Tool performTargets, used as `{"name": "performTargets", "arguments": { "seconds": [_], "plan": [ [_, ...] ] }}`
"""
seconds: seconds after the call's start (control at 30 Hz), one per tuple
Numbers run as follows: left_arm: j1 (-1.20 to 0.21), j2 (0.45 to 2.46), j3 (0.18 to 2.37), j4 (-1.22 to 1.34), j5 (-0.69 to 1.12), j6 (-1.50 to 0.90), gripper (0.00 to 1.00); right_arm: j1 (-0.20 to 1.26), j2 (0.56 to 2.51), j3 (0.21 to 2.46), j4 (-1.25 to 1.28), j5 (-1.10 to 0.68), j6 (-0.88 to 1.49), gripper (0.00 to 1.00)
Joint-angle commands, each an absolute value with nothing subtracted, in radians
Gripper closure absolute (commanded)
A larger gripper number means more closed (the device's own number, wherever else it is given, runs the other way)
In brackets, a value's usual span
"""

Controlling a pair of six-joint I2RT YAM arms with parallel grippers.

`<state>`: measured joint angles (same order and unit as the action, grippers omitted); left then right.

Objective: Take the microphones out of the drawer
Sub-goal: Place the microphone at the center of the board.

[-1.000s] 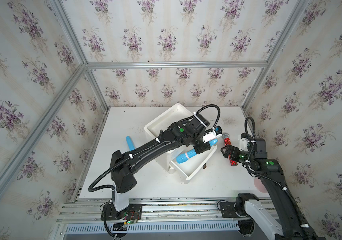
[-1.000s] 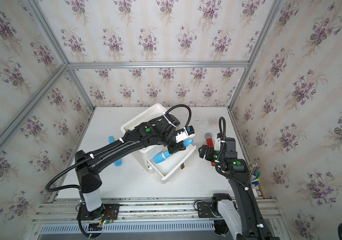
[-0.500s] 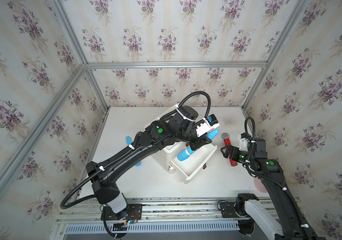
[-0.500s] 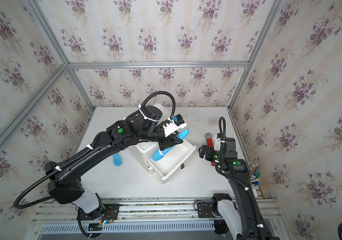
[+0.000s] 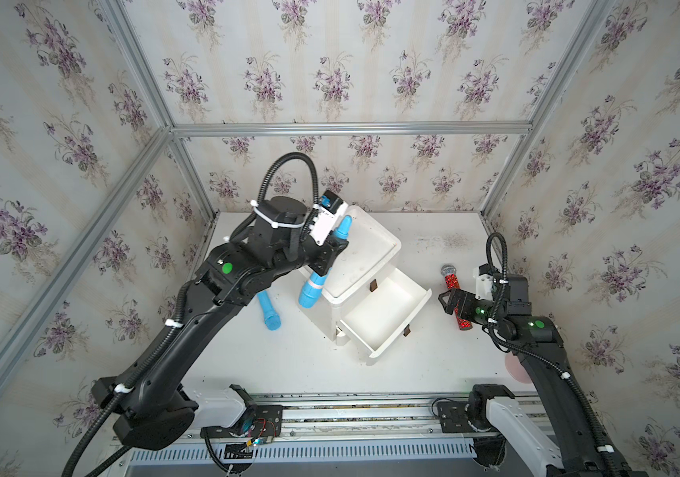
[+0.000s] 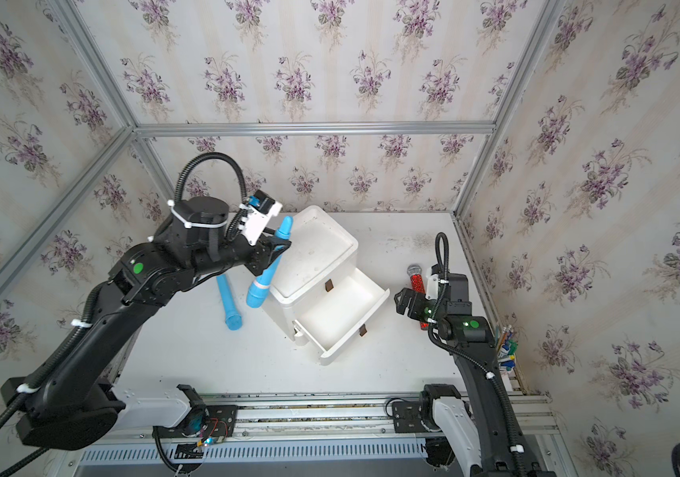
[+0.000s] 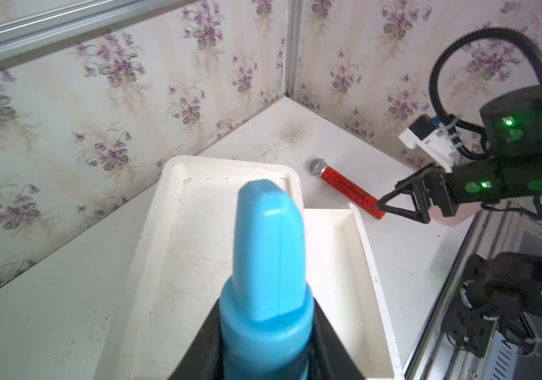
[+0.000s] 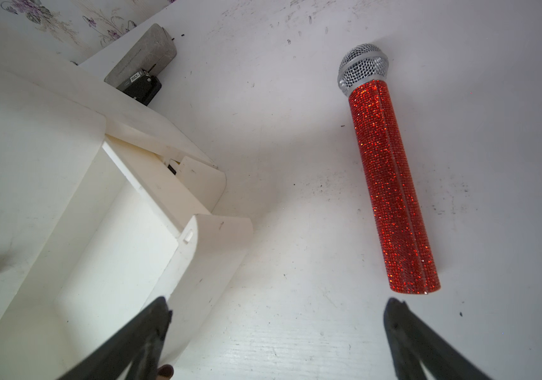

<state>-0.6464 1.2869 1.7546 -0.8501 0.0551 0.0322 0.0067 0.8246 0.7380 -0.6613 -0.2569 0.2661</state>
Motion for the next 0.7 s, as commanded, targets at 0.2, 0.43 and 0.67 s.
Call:
{"name": "performTargets", "arguments": {
  "seconds": [0.2, 0.43, 0.67],
  "plan": [
    [-0.323, 1.222, 1.683, -0.925, 0.172, -0.098, 0.83, 0.008, 0.824, 0.739, -0.640, -0.269, 0.270, 0.00],
    [-0.146, 1.251, 1.572, -0.925, 0.214, -0.135, 0.84, 0.010, 0.827, 0.739, -0.637, -0.275, 0.268, 0.00],
    [-0.008, 1.318, 1.428, -0.858, 0.224, -0.132, 0.85, 0.011, 0.824, 0.736, -0.637, -0.279, 0.268, 0.00]
  ]
}}
